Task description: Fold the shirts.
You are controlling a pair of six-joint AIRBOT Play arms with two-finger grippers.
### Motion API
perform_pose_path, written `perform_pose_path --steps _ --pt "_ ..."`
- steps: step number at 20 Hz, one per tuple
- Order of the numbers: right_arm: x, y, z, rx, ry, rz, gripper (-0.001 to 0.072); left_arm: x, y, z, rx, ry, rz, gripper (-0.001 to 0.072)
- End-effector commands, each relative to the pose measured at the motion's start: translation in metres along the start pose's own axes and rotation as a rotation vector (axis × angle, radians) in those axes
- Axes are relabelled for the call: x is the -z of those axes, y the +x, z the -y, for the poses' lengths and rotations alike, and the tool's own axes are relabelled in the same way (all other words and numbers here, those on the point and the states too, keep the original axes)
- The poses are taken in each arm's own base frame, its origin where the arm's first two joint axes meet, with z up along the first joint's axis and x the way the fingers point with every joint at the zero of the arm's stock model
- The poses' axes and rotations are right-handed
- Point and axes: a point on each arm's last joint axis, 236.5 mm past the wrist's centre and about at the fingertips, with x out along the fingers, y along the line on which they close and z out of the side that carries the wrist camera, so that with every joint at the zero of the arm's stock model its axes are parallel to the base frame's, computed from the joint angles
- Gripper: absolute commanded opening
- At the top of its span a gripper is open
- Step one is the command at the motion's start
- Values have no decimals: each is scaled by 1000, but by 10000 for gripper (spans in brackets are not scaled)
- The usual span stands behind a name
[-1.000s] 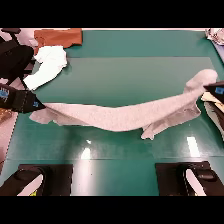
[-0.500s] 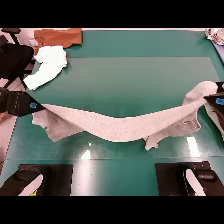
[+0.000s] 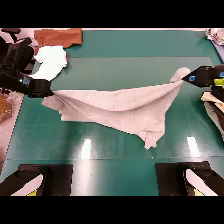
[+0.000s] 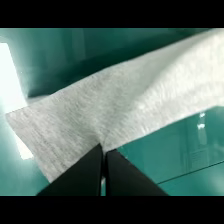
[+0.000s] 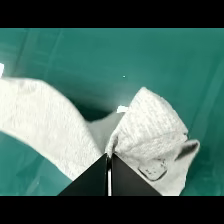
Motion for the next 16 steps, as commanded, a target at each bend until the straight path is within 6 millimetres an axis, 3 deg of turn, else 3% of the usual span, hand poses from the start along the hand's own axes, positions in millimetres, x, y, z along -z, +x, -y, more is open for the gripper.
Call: perform_pose_path --steps 1,5,8,11,14,16 --pt "-2 26 9 -11 -3 -47 15 -13 14 -7 -17 11 17 21" --pt "-13 51 16 -15 9 -44 15 -38 12 -11 -33 14 123 20" --pt "-32 82 22 -14 -12 -4 16 -66 18 -14 -37 10 217 20" --pt "-37 129 34 -13 -16 -21 17 -75 61 -27 -44 -15 161 20" --pt "-18 186 49 -18 16 -119 19 -77 122 -44 -56 -48 76 21" --pt "-9 205 59 -15 26 -157 25 -82 139 -51 -65 -55 78 22"
